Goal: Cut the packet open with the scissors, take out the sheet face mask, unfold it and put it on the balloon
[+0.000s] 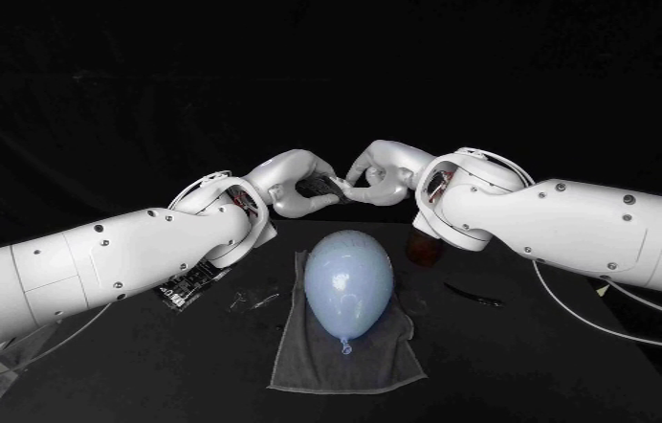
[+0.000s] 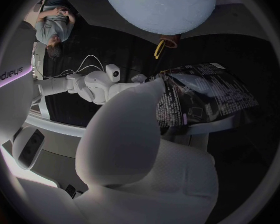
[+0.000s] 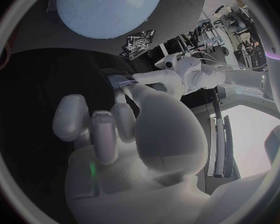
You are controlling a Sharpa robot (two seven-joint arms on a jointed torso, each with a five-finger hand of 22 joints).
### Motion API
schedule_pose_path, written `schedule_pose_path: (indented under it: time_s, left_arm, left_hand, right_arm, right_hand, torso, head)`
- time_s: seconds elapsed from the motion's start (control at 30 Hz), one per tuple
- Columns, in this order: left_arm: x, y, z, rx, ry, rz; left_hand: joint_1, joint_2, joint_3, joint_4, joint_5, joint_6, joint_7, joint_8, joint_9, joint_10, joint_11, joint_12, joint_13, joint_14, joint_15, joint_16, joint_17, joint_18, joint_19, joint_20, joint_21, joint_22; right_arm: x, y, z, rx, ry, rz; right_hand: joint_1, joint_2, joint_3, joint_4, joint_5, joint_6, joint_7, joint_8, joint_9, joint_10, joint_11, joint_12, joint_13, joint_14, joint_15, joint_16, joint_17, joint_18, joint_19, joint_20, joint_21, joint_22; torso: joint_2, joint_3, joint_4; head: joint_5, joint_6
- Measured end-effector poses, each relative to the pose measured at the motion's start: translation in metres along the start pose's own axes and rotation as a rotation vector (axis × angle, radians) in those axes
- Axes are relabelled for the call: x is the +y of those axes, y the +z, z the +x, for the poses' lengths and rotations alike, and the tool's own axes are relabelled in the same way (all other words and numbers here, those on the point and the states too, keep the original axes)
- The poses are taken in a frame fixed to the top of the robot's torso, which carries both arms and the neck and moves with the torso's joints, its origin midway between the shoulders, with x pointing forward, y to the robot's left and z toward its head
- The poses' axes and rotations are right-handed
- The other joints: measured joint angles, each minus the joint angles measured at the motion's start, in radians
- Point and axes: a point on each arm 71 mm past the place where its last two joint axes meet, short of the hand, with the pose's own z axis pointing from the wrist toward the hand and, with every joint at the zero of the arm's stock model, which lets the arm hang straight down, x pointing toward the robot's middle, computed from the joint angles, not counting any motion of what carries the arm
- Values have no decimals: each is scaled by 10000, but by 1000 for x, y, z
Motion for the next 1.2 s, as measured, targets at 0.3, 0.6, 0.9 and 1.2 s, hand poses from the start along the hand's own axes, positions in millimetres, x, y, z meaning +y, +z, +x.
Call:
schedule_pose_path:
  time_s: [0.3, 0.6, 0.9, 1.2]
  left_arm:
    - [0, 0, 0, 21, -5, -3]
    - [-1, 1, 0, 14, -22, 10]
    - [-1, 2, -2, -103, -204, -52]
    - [5, 1, -5, -378, -487, -515]
  left_hand:
    - [16, 16, 24, 24, 34, -1, 1, -1, 0, 16, -16, 0, 0, 4, -4, 0, 0, -2, 0, 0, 0, 0]
    - [27, 27, 23, 24, 34, -17, 15, -12, 0, 15, -15, 0, 0, 4, -4, 0, 0, -4, -1, 0, 0, 0]
    - [-363, -358, -19, 163, 62, -653, 640, -309, 526, -825, 242, -50, -19, -179, 179, -268, -50, -6, -96, 84, -232, -32]
    - [-933, -260, -3765, 190, 92, -1782, 935, -1295, 119, -1635, 698, -50, 31, -627, 517, -682, -99, -164, -720, 72, -661, -17]
  right_arm:
    - [3, 0, 1, 86, -213, -46]
    - [4, -1, 1, -153, -242, -124]
    - [5, -6, -1, -591, -103, -268]
    - [5, -11, -4, -959, 46, -310]
  right_hand:
    - [136, -138, -50, -140, 1, 265, -112, 139, 72, -30, -78, 98, -10, -19, 10, 0, -7, -1, 44, -44, 31, 62]
    - [617, 122, 420, -575, -52, 788, -467, 695, 296, -29, -401, 884, -31, -15, -311, 47, -4, -12, 187, -263, 137, 220]
    - [584, 285, 842, -674, -59, 786, -469, 855, 295, -32, -469, 1017, -28, -48, -348, 83, 2, -68, 240, -381, 207, 316]
    - [535, 332, 918, -712, -59, 769, -487, 855, 295, -13, -488, 1092, -19, -13, -385, 89, 1, -68, 240, -381, 207, 352]
  torso:
    - [0, 11, -7]
    - [2, 23, -7]
    - [-4, 21, -7]
    - [-5, 16, -7]
  head:
    - [1, -10]
    - [-2, -12]
    - [-16, 16]
    - [-52, 45]
